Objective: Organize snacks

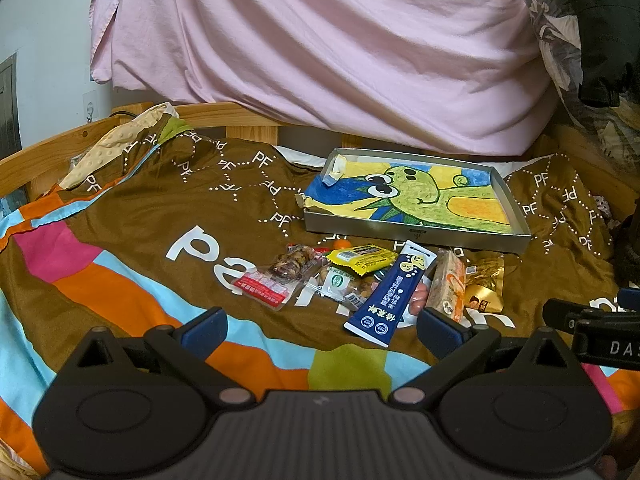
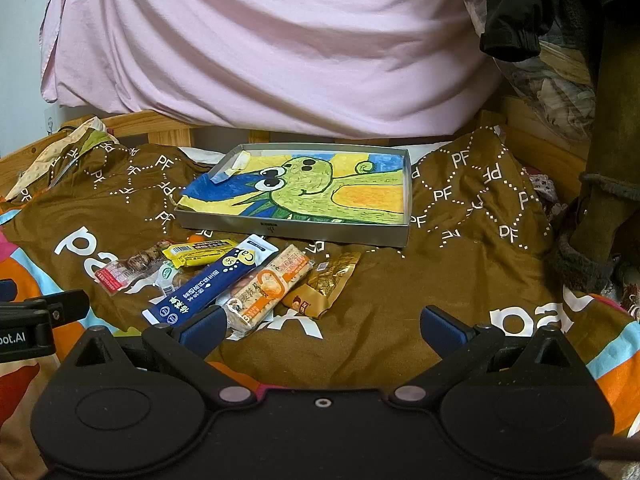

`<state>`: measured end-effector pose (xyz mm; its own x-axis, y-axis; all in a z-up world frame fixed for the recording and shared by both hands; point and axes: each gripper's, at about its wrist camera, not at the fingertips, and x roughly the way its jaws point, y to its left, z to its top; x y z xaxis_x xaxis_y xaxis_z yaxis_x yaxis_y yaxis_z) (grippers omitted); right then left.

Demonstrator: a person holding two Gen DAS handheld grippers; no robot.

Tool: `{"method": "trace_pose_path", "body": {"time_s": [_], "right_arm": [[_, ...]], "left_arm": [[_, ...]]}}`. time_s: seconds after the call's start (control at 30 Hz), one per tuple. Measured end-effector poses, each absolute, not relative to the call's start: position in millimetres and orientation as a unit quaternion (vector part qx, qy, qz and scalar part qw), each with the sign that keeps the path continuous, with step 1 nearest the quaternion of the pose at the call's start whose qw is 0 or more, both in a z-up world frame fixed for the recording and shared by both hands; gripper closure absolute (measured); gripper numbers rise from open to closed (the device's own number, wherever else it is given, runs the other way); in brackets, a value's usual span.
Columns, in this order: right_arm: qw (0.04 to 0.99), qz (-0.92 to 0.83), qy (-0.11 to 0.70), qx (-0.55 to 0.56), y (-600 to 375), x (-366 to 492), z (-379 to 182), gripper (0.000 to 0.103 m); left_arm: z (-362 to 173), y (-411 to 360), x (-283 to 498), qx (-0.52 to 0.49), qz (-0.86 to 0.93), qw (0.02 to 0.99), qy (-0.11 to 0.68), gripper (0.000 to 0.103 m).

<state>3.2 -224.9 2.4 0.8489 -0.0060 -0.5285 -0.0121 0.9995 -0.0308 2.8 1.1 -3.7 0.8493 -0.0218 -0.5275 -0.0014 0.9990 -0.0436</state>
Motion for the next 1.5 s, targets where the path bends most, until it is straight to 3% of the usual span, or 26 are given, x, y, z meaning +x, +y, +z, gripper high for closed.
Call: {"method": "trace_pose_path", "body": {"time_s": [0.9, 1.5], "right_arm": [[0.953, 0.010, 0.301, -0.010, -226.0, 10.2, 0.6, 0.001], [0.945, 0.036, 0.317, -0.066, -221.2, 42.6, 17.5, 0.001]], "left_arm": [[-9.0, -2.2, 18.1, -0.009, 0.007, 0.951, 0.309, 0.000], [-16.2, -18.9, 87.7, 0.044, -0.035, 0.944, 0.325, 0.000]]}}
